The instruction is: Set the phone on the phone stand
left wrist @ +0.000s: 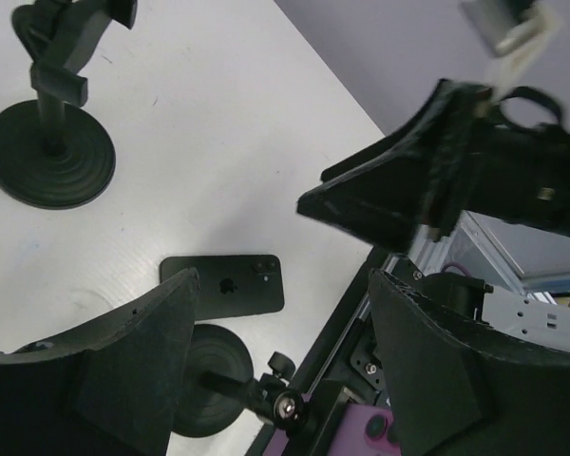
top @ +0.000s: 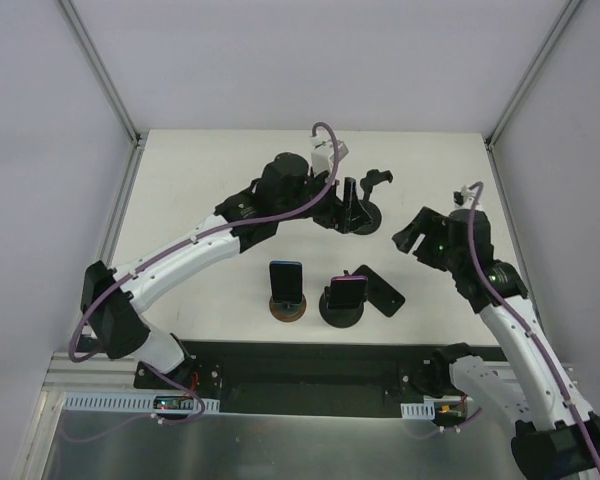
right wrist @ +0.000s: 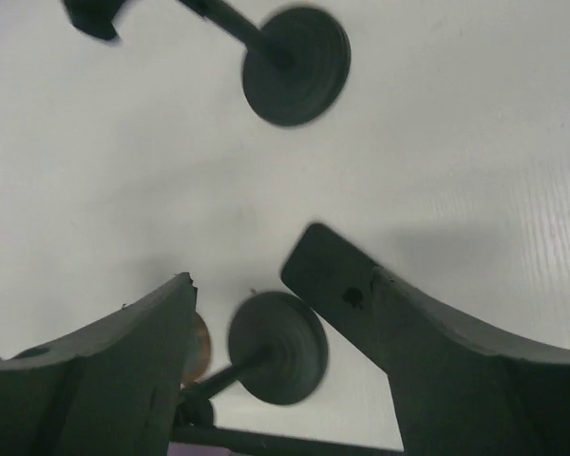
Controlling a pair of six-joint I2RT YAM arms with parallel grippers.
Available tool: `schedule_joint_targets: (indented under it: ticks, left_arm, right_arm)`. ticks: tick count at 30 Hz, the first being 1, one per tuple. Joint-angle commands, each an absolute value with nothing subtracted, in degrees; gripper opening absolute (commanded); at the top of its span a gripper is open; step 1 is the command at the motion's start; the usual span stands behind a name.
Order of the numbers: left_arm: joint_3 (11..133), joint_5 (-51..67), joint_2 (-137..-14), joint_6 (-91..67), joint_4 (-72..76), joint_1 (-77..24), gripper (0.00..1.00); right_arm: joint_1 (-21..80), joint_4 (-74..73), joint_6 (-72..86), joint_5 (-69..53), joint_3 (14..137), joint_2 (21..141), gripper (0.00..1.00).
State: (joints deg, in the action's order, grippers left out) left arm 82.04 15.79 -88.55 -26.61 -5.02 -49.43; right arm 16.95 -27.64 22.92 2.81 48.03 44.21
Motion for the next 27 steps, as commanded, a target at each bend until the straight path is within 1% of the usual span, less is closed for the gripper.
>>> schedule_joint_targets:
  ticks: [1, 2, 5, 7, 9, 10, 14, 18, 21, 25, 27]
  left_arm:
    - [78.7, 14.9, -80.6, -26.7, -4.6, -48.3, 0.72]
    - [77.1, 14.9, -79.6, -26.7, -4.7, -48.3, 0.73]
    - [74.3, 15.4, -75.6, -26.1, -4.6, -47.5, 0.75]
    - [73.0, 16.0, -72.6, -25.8, -4.7, -47.1, 0.76]
    - [70.9, 16.8, -69.7, -25.8, -4.7, -45.8, 0.77]
    - [70.2, 17.4, -68.7, -25.8, -4.7, -45.4, 0.77]
    - [66.5, 21.0, -64.0, -25.6, -4.8, -41.8, 0.78]
    - [63.5, 24.1, -60.2, -25.3, -5.3, -38.3, 0.79]
    - [61.0, 25.5, -57.0, -24.5, -5.5, -35.8, 0.80]
    - [58.9, 26.1, -54.2, -22.9, -6.1, -34.7, 0.82]
    - [58.6, 27.0, -53.7, -21.7, -6.5, -34.6, 0.82]
  right_arm:
    - [16.7, -38.0, 8.4, -7.3, 48.9, 53.2, 0.79]
    - [16.7, -40.5, 6.8, -8.4, 51.4, 55.5, 0.82]
    - [17.3, -46.7, 0.1, -9.7, 53.2, 63.8, 0.84]
    - [17.8, -50.1, -4.6, -9.0, 54.2, 68.7, 0.85]
    - [19.2, -51.2, -7.7, -5.6, 54.9, 70.9, 0.89]
    - [19.9, -51.8, -9.0, -5.9, 55.2, 72.1, 0.89]
    - [20.9, -51.9, -12.7, -8.2, 56.0, 74.4, 0.91]
    - [24.0, -51.7, -15.6, -8.0, 55.8, 80.0, 0.91]
    - [26.2, -51.1, -16.3, -5.6, 57.1, 82.5, 0.92]
    - [26.9, -48.7, -17.9, -1.9, 59.6, 84.7, 0.93]
    - [27.1, -49.3, -18.5, -1.8, 62.0, 88.0, 0.93]
